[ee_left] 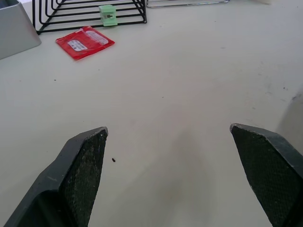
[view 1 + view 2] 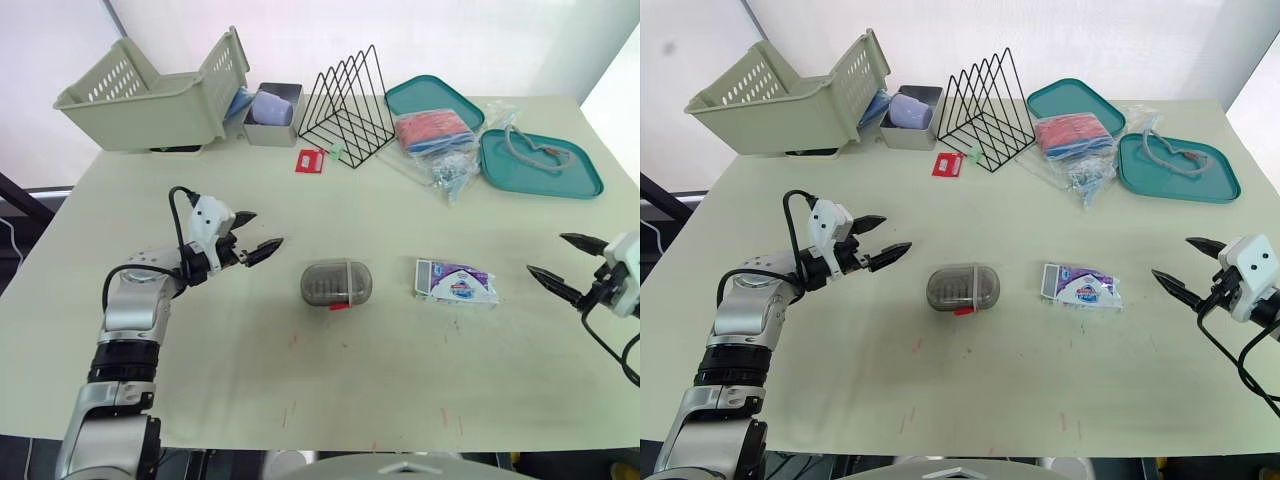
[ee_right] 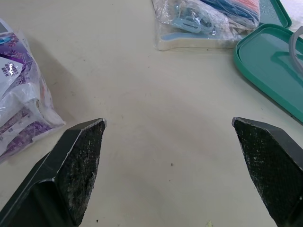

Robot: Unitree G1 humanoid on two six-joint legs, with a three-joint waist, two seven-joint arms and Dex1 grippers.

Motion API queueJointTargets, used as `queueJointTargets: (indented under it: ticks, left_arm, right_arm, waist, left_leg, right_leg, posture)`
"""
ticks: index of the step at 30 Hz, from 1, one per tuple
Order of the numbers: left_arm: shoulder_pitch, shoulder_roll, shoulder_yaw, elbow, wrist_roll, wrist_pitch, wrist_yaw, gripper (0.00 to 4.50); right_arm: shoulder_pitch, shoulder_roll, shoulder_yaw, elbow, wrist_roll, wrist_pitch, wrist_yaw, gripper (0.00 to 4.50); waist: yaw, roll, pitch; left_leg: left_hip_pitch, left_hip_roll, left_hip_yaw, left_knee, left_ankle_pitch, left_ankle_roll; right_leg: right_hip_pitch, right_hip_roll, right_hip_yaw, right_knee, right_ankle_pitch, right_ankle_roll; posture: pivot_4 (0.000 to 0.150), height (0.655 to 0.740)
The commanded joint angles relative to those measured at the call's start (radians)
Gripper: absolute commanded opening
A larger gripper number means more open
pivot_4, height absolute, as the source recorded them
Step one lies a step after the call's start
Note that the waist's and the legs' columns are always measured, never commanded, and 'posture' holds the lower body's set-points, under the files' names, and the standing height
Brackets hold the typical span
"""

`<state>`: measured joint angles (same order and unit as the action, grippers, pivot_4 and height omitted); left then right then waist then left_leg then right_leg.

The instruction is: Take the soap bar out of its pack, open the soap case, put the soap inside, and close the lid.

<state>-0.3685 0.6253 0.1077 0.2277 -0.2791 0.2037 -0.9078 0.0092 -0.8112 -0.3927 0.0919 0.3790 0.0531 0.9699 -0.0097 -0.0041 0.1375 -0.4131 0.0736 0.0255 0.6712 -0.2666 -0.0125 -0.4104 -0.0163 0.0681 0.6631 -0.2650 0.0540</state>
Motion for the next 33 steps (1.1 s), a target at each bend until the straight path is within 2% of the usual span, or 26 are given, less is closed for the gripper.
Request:
queueJointTargets:
  ticks: [1,18,23,30,33]
  left_arm:
    - [-0.009,0.001,-0.002,-0.042,-0.002,0.002,0.007,4.4]
    - [-0.029,-0.005,-0.008,-0.009,-0.008,-0.005,-0.022,4.4]
    - [-0.063,-0.021,0.003,-0.003,-0.039,0.0,-0.033,4.4]
    - [-0.1,-0.024,-0.02,-0.108,-0.154,0.041,-0.175,4.4]
    - [-0.046,-0.01,-0.073,-0.216,-0.189,0.054,-0.274,4.4]
  right_arm:
    - [-0.012,-0.02,-0.016,-0.025,0.003,-0.007,0.002,4.5]
    - [-0.032,-0.011,0.012,-0.002,-0.015,-0.035,0.02,4.5]
    - [-0.056,-0.048,0.018,-0.009,-0.008,-0.027,0.07,4.5]
    - [-0.144,-0.15,0.124,-0.058,0.016,0.046,0.237,4.5]
    - [-0.185,-0.189,0.192,-0.08,0.034,0.119,0.324,4.5]
  waist:
    - [0.0,0.0,0.0]
    - [0.001,0.0,0.0]
    - [0.0,0.0,0.0]
    - [-0.003,0.0,0.0]
    - [-0.002,0.0,0.0]
  left_leg:
    - [0.0,0.0,0.0,0.0,0.0,0.0]
    - [0.0,0.0,0.0,0.0,0.0,0.0]
    - [0.0,0.0,0.0,0.0,0.0,0.0]
    - [0.0,0.0,0.0,0.0,0.0,0.0]
    - [0.0,0.0,0.0,0.001,0.0,0.0]
  right_leg:
    - [0.0,0.0,0.0,0.0,0.0,0.0]
    - [0.0,0.0,0.0,0.0,0.0,0.0]
    - [0.0,0.0,0.0,0.0,0.0,0.0]
    - [0.0,0.0,0.0,0.0,0.0,0.0]
    - [0.0,0.0,0.0,0.0,0.0,0.0]
  posture:
    - [0.15,0.74]
    - [0.15,0.74]
    - [0.15,0.74]
    - [0.15,0.74]
    - [0.15,0.74]
